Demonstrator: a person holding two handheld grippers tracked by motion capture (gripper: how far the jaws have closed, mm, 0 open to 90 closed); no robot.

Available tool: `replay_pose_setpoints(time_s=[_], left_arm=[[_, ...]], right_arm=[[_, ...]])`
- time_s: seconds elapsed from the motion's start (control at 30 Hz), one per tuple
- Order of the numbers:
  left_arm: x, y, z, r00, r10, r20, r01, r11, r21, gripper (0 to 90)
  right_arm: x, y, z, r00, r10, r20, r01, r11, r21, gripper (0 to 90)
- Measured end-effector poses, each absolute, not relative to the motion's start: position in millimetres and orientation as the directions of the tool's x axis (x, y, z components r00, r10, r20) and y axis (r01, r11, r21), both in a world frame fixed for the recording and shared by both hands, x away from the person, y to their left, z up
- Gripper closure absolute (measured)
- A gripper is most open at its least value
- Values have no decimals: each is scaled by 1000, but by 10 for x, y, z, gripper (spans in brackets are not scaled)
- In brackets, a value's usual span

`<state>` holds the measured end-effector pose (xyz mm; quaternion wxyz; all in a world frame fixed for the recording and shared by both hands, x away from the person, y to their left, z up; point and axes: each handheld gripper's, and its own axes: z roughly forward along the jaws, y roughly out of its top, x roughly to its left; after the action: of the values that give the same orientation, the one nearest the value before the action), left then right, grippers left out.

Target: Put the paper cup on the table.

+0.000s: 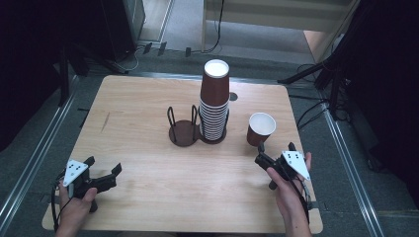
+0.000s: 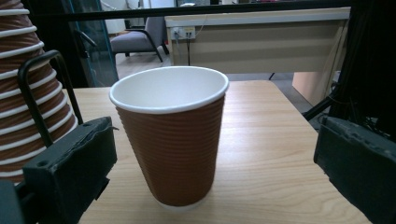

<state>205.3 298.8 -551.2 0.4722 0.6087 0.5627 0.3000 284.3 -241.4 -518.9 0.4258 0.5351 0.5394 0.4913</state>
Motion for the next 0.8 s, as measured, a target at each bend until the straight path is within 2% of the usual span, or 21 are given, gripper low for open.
replay_pose_setpoints(time_s=[0.8], left_arm=[[2053,2986,-5512,184,969,-164,403,77,912,0]], right_arm=[[2495,-2784,-5270,-20,999,45,153,-42,987,0]])
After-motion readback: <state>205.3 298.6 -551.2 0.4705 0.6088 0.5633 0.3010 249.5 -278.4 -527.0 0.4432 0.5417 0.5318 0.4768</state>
